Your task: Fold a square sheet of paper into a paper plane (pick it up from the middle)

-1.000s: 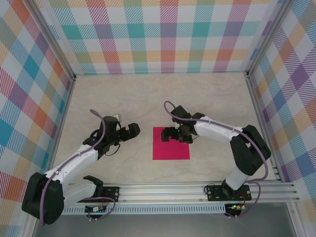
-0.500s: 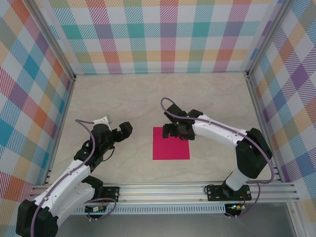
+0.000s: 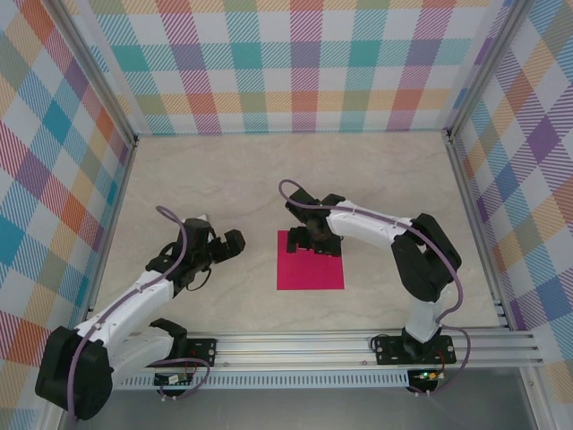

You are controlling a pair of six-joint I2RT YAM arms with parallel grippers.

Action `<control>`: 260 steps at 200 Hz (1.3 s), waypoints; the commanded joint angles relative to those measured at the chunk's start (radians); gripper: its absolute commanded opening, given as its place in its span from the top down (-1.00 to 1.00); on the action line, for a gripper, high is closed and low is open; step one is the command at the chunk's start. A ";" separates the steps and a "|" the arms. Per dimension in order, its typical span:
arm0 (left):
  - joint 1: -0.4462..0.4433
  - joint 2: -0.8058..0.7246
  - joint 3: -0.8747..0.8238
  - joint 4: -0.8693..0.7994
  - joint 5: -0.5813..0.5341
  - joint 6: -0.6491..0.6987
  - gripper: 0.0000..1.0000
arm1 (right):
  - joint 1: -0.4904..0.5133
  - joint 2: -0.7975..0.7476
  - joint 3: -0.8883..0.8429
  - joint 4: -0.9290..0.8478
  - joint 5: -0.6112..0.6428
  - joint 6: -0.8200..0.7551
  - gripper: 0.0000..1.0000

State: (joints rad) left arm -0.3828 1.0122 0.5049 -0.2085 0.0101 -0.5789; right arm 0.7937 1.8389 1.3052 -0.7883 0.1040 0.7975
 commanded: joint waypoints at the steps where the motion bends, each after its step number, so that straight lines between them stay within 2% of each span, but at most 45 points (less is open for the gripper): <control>1: 0.010 0.045 0.039 0.028 0.056 0.017 -1.00 | 0.012 0.034 0.034 -0.035 -0.017 0.025 -0.94; 62: 0.010 0.101 0.064 0.035 0.096 0.031 -1.00 | 0.033 0.095 0.095 -0.080 0.004 0.021 -0.94; 143: 0.010 0.104 0.072 0.023 0.117 0.052 -1.00 | 0.035 0.156 0.100 -0.078 0.016 0.043 -0.98; 217: 0.010 0.100 0.069 0.023 0.120 0.061 -1.00 | 0.035 0.224 0.003 -0.009 -0.012 0.066 -1.00; 260: 0.010 0.103 0.067 0.020 0.122 0.062 -1.00 | 0.035 0.234 -0.033 0.041 -0.042 0.052 -0.93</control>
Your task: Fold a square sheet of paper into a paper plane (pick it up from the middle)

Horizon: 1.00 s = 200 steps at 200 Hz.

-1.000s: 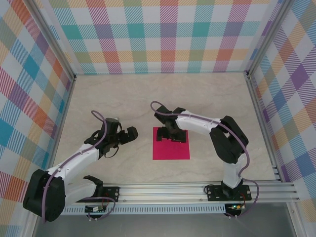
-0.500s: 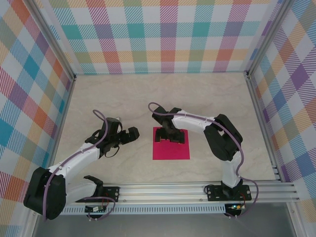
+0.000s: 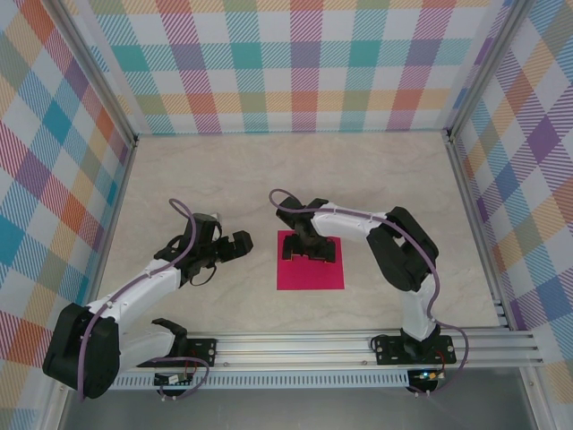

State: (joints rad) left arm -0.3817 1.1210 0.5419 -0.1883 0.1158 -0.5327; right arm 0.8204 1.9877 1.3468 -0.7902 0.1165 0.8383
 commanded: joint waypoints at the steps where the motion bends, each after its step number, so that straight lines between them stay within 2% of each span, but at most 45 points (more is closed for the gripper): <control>1: 0.009 -0.006 0.030 0.000 0.016 0.016 -1.00 | 0.008 0.086 -0.075 0.043 -0.055 0.012 -0.93; 156: 0.009 -0.001 0.042 -0.020 0.011 0.018 -1.00 | 0.008 0.105 -0.044 -0.004 -0.014 -0.003 -0.60; 200: 0.009 -0.003 0.043 -0.023 0.012 0.017 -1.00 | 0.008 0.084 -0.022 -0.009 -0.020 -0.026 -0.43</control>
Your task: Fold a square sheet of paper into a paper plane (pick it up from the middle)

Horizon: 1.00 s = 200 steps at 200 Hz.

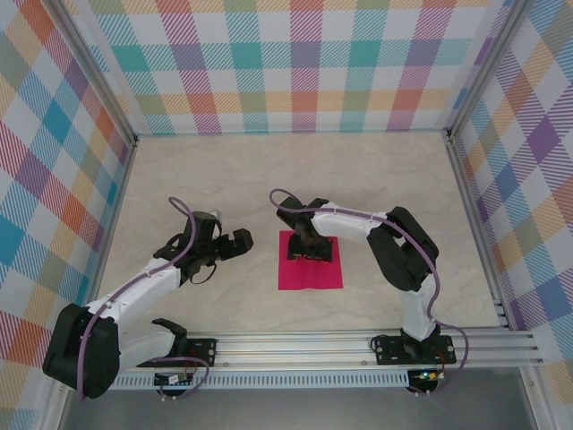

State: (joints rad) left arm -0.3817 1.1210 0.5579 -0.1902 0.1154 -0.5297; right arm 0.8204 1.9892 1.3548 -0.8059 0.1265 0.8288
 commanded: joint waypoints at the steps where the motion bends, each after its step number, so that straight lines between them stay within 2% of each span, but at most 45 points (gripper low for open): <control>1: 0.009 -0.003 0.027 -0.022 0.012 0.014 -1.00 | 0.008 0.081 -0.030 0.008 -0.030 -0.018 -0.43; 16: 0.009 -0.005 0.027 -0.022 0.012 0.013 -1.00 | 0.008 0.065 -0.022 0.015 -0.032 -0.035 -0.32; 48: 0.009 -0.005 0.033 -0.025 0.011 0.014 -1.00 | 0.008 0.017 -0.008 0.014 -0.018 -0.068 0.08; 103: 0.009 -0.015 0.033 -0.035 0.004 0.010 -1.00 | 0.008 -0.076 -0.017 0.028 -0.035 -0.083 0.49; 138: 0.009 -0.015 0.044 -0.045 0.004 0.007 -1.00 | 0.000 -0.172 -0.038 0.086 -0.123 -0.086 0.52; 156: 0.008 -0.018 0.050 -0.052 0.005 0.004 -1.00 | -0.022 -0.240 -0.079 0.183 -0.233 -0.068 0.53; 179: 0.008 -0.029 0.055 -0.055 0.017 -0.004 -1.00 | -0.077 -0.320 -0.161 0.381 -0.449 -0.019 0.50; 200: 0.007 -0.041 0.062 -0.061 0.032 -0.014 -1.00 | -0.115 -0.354 -0.184 0.447 -0.530 0.003 0.49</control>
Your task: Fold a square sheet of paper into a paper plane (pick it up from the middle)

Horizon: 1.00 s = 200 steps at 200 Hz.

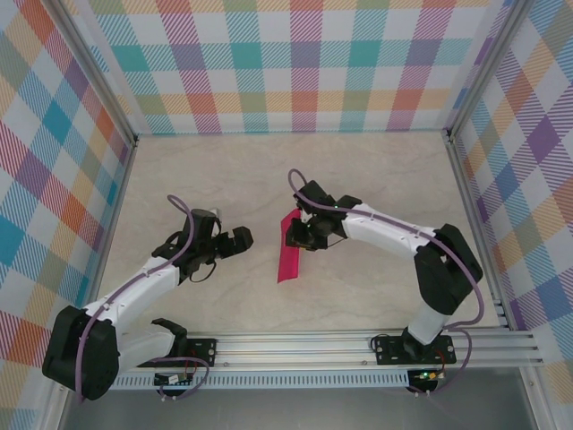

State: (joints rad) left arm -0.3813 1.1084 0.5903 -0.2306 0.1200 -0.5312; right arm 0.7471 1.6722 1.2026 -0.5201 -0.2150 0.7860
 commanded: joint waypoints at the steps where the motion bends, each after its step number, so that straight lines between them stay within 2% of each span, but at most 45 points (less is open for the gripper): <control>1: 0.007 -0.029 0.030 -0.021 0.029 -0.012 -1.00 | -0.043 -0.038 -0.032 0.163 -0.191 0.045 0.49; 45: 0.007 -0.038 0.043 -0.003 0.057 -0.043 -1.00 | -0.091 -0.032 -0.036 0.239 -0.284 0.077 0.48; 71: 0.006 -0.032 0.055 -0.008 0.072 -0.051 -1.00 | -0.117 -0.003 -0.092 0.374 -0.351 0.151 0.47; 105: 0.004 -0.035 0.056 -0.017 0.093 -0.052 -1.00 | -0.151 0.044 -0.175 0.464 -0.370 0.186 0.46; 128: 0.002 -0.007 0.058 -0.020 0.120 -0.050 -1.00 | -0.176 0.073 -0.211 0.453 -0.373 0.150 0.43; 170: -0.015 0.031 0.050 0.022 0.128 -0.082 -1.00 | -0.192 0.126 -0.204 0.299 -0.305 0.014 0.38; 200: -0.035 0.067 0.066 0.026 0.128 -0.082 -1.00 | -0.214 0.133 -0.215 0.245 -0.246 -0.032 0.17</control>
State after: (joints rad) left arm -0.3954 1.1530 0.6212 -0.2302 0.2279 -0.5983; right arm 0.5503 1.7927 0.9947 -0.2016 -0.5117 0.8322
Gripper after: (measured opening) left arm 0.999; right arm 0.375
